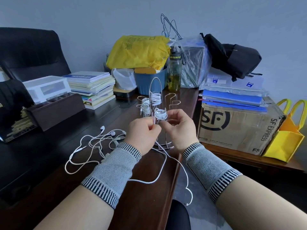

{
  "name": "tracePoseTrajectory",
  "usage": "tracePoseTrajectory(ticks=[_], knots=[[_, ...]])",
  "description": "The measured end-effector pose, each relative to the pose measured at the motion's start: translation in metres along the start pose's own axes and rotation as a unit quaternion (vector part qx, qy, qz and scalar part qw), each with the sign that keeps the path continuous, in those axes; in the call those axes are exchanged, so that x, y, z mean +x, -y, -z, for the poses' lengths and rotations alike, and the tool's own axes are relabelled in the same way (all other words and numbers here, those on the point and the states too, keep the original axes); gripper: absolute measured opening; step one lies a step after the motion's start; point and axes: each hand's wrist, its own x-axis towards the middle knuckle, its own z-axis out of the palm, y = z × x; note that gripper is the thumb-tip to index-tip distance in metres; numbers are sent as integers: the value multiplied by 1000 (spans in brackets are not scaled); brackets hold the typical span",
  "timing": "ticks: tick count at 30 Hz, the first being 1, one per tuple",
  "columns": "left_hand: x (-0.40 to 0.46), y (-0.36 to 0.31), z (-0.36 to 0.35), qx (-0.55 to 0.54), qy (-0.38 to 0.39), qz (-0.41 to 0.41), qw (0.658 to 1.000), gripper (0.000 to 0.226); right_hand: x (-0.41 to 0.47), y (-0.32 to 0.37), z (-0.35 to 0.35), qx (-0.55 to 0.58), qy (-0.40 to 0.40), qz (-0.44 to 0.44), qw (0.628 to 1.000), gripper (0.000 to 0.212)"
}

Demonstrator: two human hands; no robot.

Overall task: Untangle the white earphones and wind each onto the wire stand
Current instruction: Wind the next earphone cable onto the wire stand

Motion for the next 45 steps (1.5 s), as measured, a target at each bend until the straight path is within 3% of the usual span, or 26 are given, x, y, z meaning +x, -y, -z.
tracePoseTrajectory(ticks=[3,7,12,14,16,19,24,28,32,35,39,45], knots=[[-4,-5,6,-55,12,25,998,23,6,-2,1,-27,-31,9,999,21],[-7,-1,9,-77,39,22,996,52,15,-2,2,-15,-49,-13,999,20],[-8,0,11,7,56,-15,998,46,17,-2,0,-48,-36,-10,998,21],[-10,-2,11,75,64,-50,994,42,12,-1,0,-95,-53,29,994,21],[-13,-5,12,127,66,-74,987,37,5,-2,0,-139,-55,131,980,13],[-15,-10,14,162,69,-99,979,25,-4,-7,-2,-170,17,256,951,23],[-18,-9,23,169,76,-77,980,21,0,-18,0,-180,1,280,943,14],[-11,-5,36,121,93,3,988,19,-3,-16,3,-134,9,233,963,5],[-6,-7,46,-142,86,98,981,11,-3,-10,2,-58,-6,152,987,15],[5,-16,41,-118,17,54,991,13,-1,-7,-2,24,-21,52,998,14],[22,-27,27,-59,-56,77,994,28,7,0,-4,128,-47,-69,988,15],[28,-32,21,131,-56,82,986,51,23,8,-11,176,-87,-187,963,23]])
